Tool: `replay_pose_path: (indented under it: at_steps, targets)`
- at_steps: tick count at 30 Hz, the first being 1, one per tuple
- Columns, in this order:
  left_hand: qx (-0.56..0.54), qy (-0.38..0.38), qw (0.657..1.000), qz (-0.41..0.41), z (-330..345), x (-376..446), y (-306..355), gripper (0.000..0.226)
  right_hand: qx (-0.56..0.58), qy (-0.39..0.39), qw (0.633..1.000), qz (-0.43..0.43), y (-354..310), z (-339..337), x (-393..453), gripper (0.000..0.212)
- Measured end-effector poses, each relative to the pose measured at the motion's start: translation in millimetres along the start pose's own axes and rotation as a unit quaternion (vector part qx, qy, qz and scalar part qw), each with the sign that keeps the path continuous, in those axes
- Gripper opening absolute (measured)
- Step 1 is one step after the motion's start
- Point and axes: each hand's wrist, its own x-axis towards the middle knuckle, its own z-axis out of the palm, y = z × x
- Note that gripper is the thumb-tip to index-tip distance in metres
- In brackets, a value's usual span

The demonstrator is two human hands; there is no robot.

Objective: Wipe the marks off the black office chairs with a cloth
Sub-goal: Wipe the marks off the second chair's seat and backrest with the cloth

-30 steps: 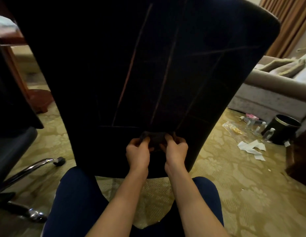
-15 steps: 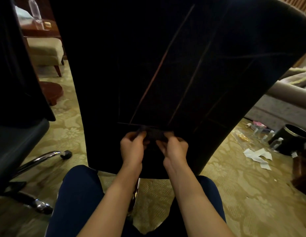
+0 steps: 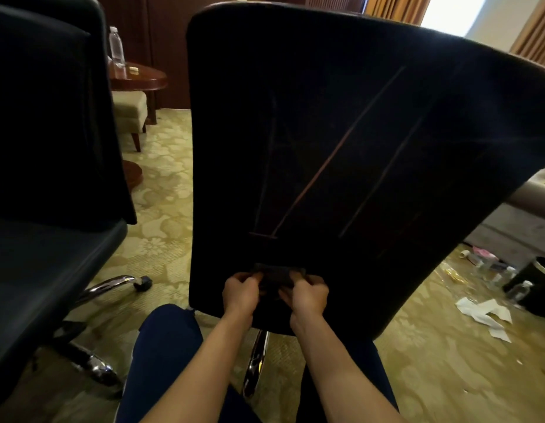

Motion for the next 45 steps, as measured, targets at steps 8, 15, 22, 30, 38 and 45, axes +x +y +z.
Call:
replay_pose_path:
  at_steps: [8, 15, 22, 30, 38, 45]
  targets:
    - [-0.091, 0.026, 0.981, 0.169, -30, 0, 85, 0.011, 0.124, -0.086, 0.986, -0.066, -57, 57, -40, 0.015]
    - [-0.013, 0.044, 0.983, 0.180, -37, 12, 80, 0.007, 0.109, -0.027, 0.992, -0.064, -30, 72, -36, 0.014]
    - [-0.018, 0.044, 0.998, 0.030, -54, 28, 22, 0.003, 0.057, -0.039, 0.997, 0.040, 24, 70, -24, 0.014]
    - [-0.091, 0.061, 0.967, 0.232, -61, 14, 126, 0.007, 0.173, -0.127, 0.974, -0.077, -69, 117, -73, 0.014]
    - [-0.108, 0.004, 0.960, 0.258, -60, 0, 195, 0.011, 0.166, -0.128, 0.964, -0.166, -119, 138, -93, 0.018]
    - [-0.046, 0.025, 0.993, 0.107, -68, 10, 129, 0.017, 0.148, -0.035, 0.986, -0.068, -47, 126, -66, 0.017]
